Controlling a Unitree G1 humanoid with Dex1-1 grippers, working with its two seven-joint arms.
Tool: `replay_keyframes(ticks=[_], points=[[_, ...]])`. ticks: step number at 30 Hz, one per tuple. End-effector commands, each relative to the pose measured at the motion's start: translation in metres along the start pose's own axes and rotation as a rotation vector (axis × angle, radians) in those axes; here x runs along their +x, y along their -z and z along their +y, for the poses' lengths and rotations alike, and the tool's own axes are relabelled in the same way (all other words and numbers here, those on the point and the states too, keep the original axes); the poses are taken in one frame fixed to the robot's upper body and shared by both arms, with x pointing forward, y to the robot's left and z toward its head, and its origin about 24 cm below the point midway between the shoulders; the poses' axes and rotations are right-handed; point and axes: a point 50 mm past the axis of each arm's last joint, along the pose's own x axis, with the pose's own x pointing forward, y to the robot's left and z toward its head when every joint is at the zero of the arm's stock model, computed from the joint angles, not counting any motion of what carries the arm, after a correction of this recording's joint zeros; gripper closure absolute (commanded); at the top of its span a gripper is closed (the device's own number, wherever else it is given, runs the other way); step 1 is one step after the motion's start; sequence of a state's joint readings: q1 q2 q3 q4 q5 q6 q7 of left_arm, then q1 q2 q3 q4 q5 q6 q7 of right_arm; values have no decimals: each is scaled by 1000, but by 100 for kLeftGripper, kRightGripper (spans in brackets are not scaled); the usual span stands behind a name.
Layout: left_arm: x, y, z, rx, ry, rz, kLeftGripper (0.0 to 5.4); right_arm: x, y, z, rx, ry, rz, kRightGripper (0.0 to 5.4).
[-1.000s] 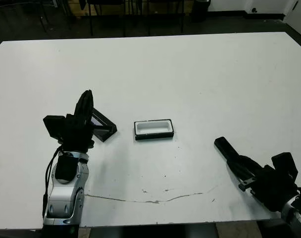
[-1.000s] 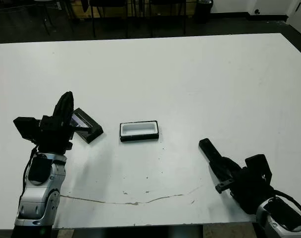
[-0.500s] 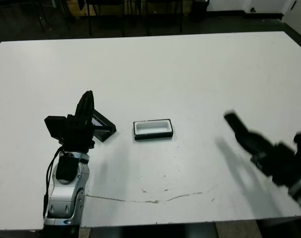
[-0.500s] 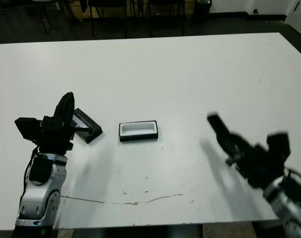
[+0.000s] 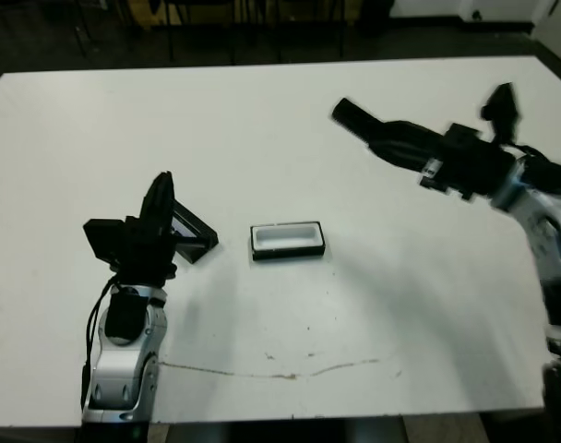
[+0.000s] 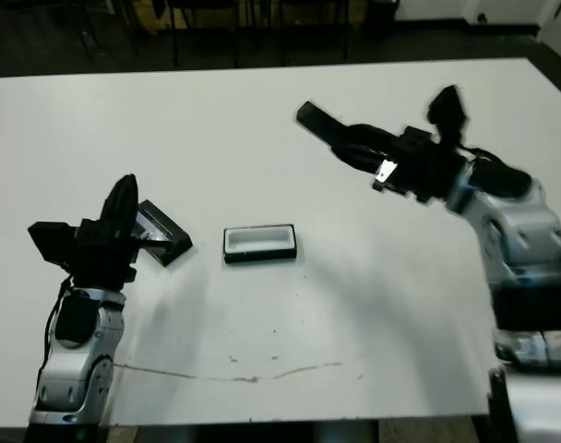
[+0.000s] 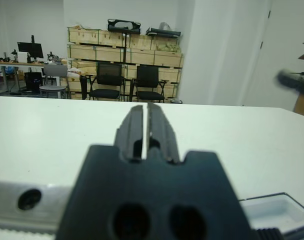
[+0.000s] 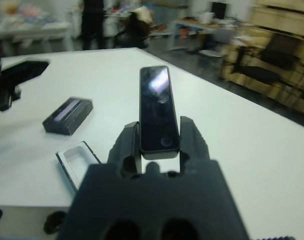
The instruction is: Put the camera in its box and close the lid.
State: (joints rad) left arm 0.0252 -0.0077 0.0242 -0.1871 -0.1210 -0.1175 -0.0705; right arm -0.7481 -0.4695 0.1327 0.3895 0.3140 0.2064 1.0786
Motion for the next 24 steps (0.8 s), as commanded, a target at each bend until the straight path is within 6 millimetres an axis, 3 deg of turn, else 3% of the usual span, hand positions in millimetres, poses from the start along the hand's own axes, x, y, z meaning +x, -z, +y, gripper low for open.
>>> replay_keyframes(ticks=[1,6,12,24], points=[[-1,2,4,8,-13,17,540,20,1,1,-44,-172,92,486],[0,1,6,6,-18,18,540,39,7,5,-105,-332,252,486],[2,1,5,-5,-14,12,540,45,6,4,-164,-435,412,486],[2,2,4,8,-10,15,540,48,9,7,-136,-549,430,486]])
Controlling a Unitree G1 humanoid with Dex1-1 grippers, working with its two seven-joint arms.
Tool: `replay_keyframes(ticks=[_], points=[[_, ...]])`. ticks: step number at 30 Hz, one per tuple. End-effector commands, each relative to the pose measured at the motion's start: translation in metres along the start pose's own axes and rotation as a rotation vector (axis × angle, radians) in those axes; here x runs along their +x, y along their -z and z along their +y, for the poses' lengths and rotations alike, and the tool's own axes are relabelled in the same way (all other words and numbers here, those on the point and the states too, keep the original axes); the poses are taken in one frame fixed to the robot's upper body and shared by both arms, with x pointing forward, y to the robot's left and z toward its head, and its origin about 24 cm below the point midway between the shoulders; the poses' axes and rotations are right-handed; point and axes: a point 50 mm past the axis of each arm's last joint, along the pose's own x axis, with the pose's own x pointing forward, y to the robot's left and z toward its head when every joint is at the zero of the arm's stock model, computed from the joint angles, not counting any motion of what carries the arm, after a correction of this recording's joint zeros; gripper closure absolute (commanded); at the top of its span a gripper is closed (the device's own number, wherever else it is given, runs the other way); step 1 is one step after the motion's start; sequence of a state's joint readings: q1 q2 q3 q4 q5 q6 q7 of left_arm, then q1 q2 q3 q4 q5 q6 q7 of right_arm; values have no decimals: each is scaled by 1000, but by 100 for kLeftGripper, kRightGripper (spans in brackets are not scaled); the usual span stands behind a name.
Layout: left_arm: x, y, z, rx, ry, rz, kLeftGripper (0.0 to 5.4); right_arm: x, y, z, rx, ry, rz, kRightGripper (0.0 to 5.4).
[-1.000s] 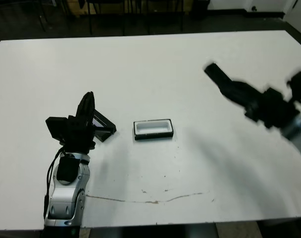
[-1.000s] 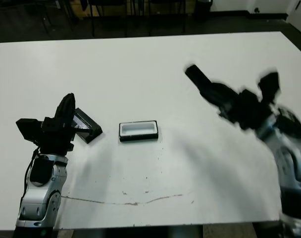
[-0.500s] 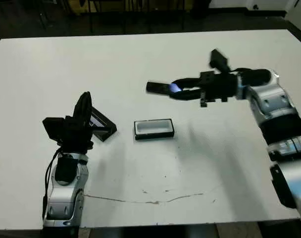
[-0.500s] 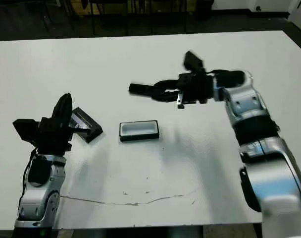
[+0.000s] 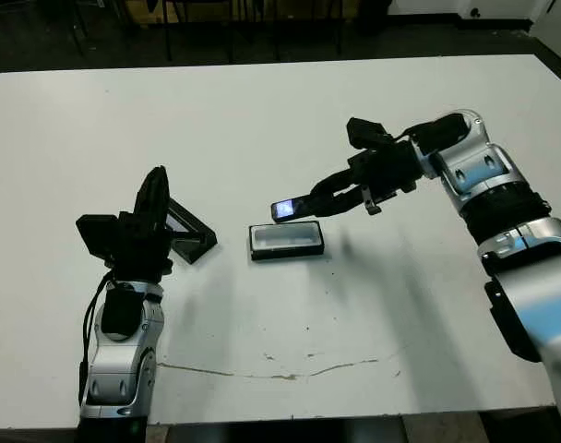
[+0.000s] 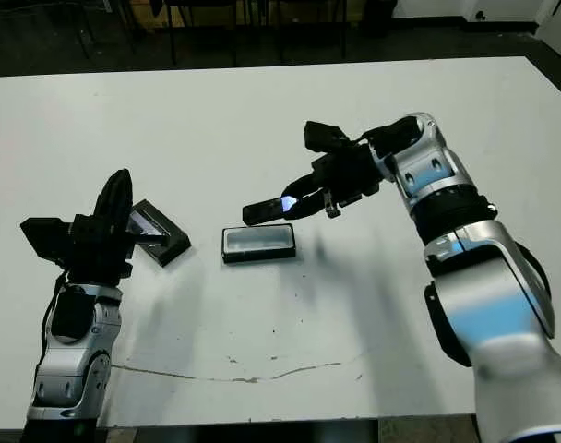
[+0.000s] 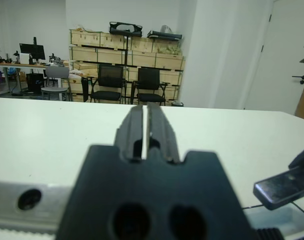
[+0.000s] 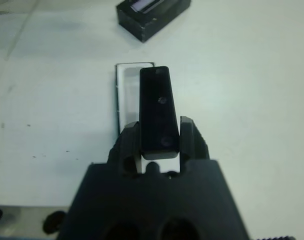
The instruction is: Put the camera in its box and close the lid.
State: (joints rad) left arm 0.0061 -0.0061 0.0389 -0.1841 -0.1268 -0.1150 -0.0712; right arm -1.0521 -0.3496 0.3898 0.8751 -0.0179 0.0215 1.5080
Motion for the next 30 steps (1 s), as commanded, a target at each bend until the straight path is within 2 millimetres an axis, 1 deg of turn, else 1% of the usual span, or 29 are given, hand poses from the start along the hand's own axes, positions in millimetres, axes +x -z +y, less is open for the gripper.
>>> replay_keyframes(ticks=[1,7,19,23,30], points=[[-2,5,1,9,-2,31,540,1,-2,0,-28,-24,15,486],[-2,7,0,6,5,34,540,4,-1,2,-30,-72,19,486],[-4,7,-1,13,3,37,540,14,7,6,4,-98,16,486],[-4,8,-2,8,1,39,540,17,10,7,53,-101,23,486],[-5,8,-2,12,2,39,540,22,14,8,81,-97,34,486]])
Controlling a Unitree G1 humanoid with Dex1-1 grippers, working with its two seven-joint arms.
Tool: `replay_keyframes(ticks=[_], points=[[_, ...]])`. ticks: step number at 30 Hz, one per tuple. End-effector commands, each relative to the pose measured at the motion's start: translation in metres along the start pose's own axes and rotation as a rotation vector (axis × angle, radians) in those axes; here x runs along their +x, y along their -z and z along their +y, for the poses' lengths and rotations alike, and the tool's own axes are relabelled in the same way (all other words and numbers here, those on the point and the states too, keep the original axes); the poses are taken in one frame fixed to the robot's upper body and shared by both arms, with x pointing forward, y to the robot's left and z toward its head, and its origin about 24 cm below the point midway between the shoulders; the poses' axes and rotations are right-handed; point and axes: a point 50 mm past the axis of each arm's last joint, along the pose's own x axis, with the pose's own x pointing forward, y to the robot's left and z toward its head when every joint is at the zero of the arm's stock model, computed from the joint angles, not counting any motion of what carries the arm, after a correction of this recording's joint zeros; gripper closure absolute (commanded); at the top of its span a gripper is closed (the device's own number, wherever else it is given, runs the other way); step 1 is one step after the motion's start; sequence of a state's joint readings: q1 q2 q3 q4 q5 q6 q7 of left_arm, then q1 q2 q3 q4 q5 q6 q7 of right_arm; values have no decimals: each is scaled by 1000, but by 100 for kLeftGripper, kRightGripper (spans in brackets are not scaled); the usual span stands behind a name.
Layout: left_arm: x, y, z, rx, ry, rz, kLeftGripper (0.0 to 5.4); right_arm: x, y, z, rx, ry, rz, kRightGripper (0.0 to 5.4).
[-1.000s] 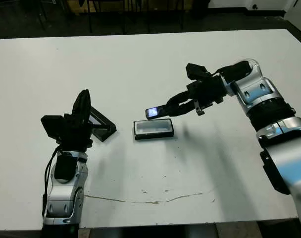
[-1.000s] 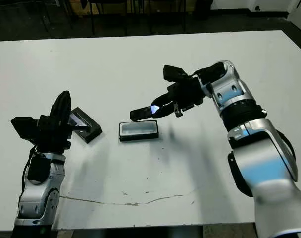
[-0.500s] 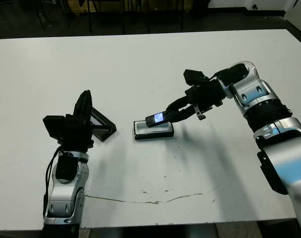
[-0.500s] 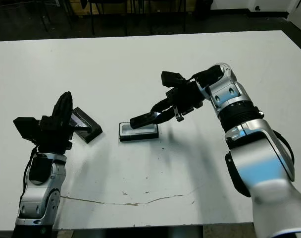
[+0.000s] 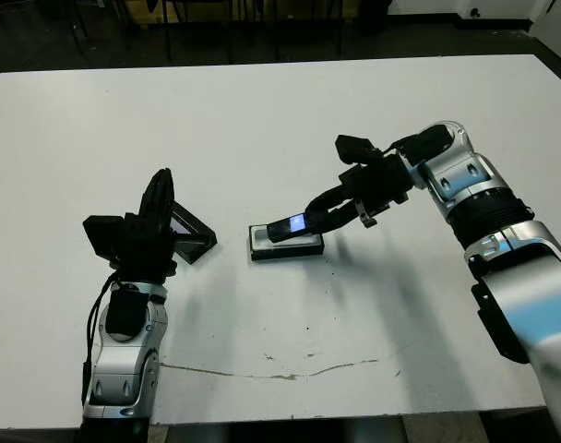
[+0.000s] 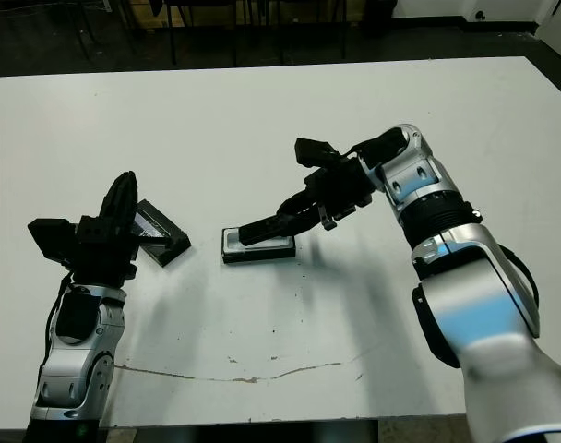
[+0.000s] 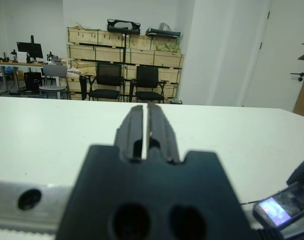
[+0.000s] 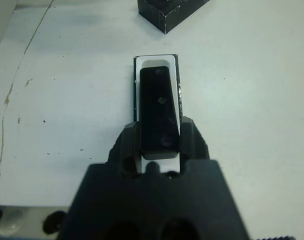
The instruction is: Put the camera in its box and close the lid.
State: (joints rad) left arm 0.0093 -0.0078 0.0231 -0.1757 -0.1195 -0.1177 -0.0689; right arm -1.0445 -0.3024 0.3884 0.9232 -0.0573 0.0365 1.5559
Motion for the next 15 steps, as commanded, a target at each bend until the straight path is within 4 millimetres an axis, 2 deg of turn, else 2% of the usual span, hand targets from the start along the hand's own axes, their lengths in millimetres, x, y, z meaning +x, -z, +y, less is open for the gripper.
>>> replay_keyframes(ticks=[1,15], points=[[-4,6,2,10,-8,27,540,7,8,2,35,-9,26,486],[-5,7,0,-1,-7,32,540,12,12,2,48,10,48,486]])
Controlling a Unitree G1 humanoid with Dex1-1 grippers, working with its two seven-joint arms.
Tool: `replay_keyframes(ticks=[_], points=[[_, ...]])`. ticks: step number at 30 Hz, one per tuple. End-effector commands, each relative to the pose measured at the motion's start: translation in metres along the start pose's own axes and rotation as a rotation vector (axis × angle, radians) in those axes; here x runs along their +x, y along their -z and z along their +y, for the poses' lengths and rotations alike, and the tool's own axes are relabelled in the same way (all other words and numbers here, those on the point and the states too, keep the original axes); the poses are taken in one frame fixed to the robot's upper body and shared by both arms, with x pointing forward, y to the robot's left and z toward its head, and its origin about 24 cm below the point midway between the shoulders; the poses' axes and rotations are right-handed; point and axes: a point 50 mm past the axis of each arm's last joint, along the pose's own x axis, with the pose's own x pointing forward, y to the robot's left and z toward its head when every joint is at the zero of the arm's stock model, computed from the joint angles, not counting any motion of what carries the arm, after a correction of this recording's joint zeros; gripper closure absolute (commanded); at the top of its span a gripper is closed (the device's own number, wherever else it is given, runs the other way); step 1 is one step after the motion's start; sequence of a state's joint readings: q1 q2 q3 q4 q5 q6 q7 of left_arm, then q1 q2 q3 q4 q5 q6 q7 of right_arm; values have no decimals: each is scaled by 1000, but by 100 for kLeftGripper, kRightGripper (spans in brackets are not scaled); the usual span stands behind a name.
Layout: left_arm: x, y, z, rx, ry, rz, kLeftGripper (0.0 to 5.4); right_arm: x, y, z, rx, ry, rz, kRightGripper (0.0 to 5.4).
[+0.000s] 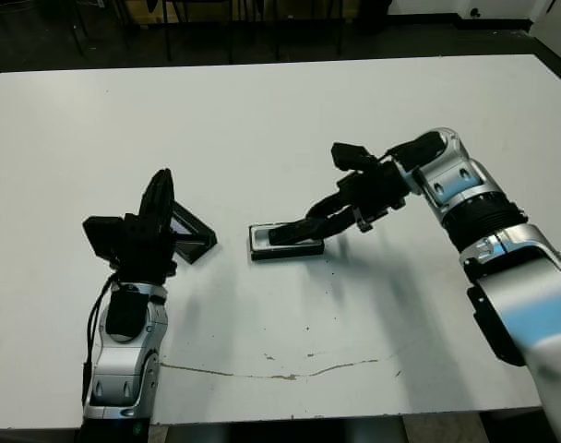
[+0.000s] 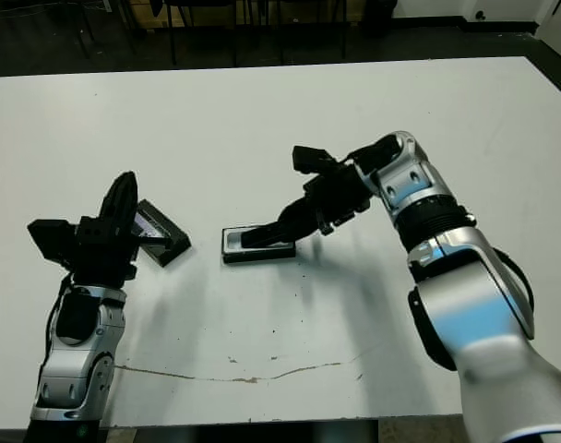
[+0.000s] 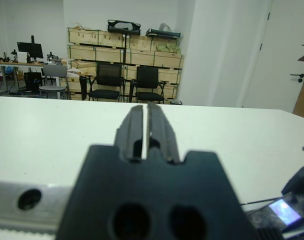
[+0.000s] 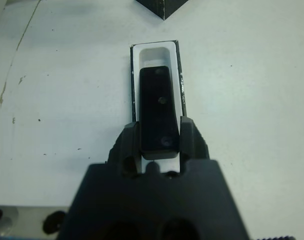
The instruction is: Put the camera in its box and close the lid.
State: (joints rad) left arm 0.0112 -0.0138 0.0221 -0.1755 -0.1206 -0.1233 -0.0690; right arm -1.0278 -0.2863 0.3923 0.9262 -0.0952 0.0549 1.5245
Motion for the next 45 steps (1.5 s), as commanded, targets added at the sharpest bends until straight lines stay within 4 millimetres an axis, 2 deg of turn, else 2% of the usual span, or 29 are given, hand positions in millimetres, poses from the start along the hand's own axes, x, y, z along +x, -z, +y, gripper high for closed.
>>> replay_keyframes(ticks=[1,8,21,30,33,38,45], points=[[-4,7,1,9,-5,36,540,4,6,2,19,-1,16,486],[-5,8,1,5,-9,40,540,13,0,5,-43,-23,19,486],[-6,8,1,3,-17,40,540,51,-6,17,-35,-127,56,486],[-7,9,1,8,-13,40,540,56,-2,21,-61,-123,100,486],[-7,9,1,4,-19,43,540,46,-5,19,-174,-126,126,435],[-8,9,0,4,-16,42,540,21,-10,11,-289,-32,103,346],[-7,10,0,11,-14,40,540,-10,-19,2,-347,144,77,227]])
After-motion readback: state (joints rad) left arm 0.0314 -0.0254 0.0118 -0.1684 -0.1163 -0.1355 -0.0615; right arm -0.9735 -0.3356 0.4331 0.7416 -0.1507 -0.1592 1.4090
